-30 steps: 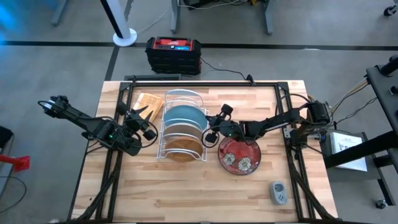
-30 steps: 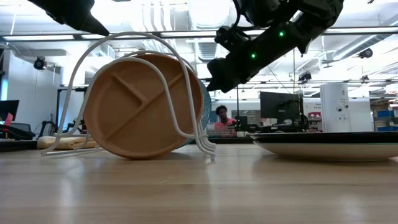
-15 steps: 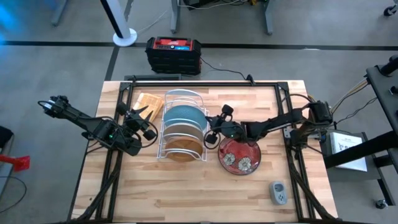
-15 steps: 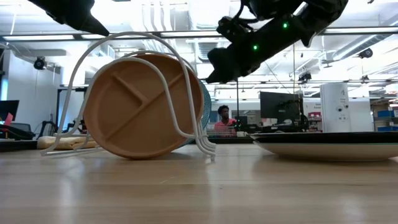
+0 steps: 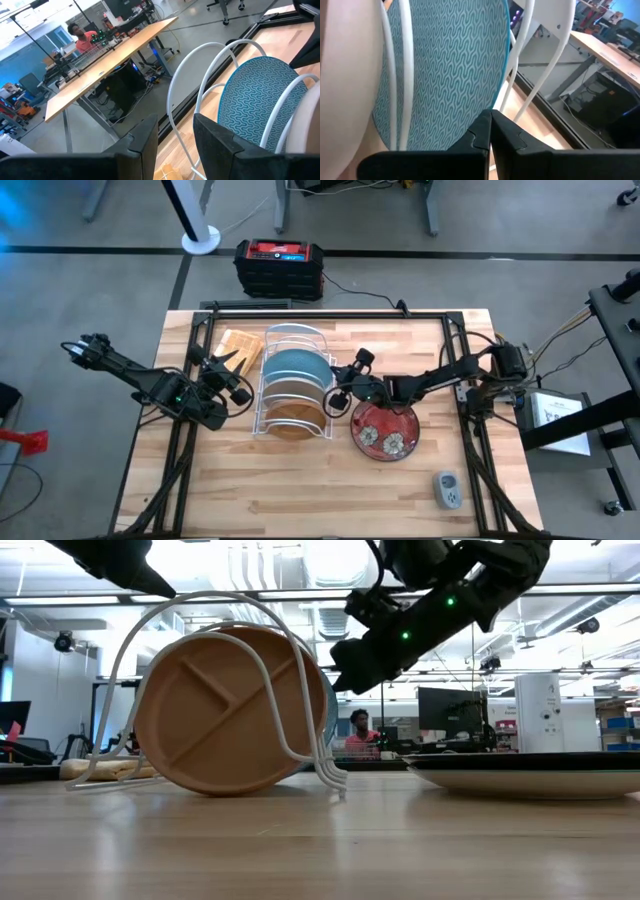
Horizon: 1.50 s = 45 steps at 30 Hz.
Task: Sort dishes
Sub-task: Put the blue plate into the dishwasher rack, then put the red plate into the dishwasher rack
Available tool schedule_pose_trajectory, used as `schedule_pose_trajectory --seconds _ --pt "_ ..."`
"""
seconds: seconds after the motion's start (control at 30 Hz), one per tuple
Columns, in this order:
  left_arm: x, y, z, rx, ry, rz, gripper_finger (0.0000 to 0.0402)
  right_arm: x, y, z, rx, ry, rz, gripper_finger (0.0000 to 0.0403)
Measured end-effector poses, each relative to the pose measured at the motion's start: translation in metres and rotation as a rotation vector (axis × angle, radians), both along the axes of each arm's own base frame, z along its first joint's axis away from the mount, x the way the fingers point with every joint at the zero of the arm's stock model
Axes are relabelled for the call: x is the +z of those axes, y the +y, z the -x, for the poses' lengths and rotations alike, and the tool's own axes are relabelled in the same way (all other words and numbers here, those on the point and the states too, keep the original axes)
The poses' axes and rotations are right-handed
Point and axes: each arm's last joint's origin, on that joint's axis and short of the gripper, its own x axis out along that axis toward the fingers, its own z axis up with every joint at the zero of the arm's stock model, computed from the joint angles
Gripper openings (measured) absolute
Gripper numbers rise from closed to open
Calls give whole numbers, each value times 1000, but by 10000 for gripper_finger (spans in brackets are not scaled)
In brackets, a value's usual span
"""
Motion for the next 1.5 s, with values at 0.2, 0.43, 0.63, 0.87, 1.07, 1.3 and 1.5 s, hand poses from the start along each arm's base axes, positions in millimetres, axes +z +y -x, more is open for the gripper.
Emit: schedule_pose_trajectory --seconds 0.2,0.43,0.63,0.87,1.07,1.3,1.5 --pt "0 0 0 3 0 0 115 -3 -2 -7 61 -49 -20 0" --pt "0 0 0 2 0 1 115 -3 -3 -2 -16 14 46 0" --pt "0 0 0 2 0 1 115 6 -1 4 -19 35 49 0" --pt "-1 -1 -2 2 3 2 115 21 1 30 -65 136 -47 0" --pt "-3 -2 -6 1 10 -2 115 39 1 66 -117 202 -237 0" --pt "-2 -3 -8 -2 6 -6 115 63 2 106 -133 234 -466 0" --pt "-2 -4 -9 -3 -2 -2 115 77 4 130 -96 255 -605 0"
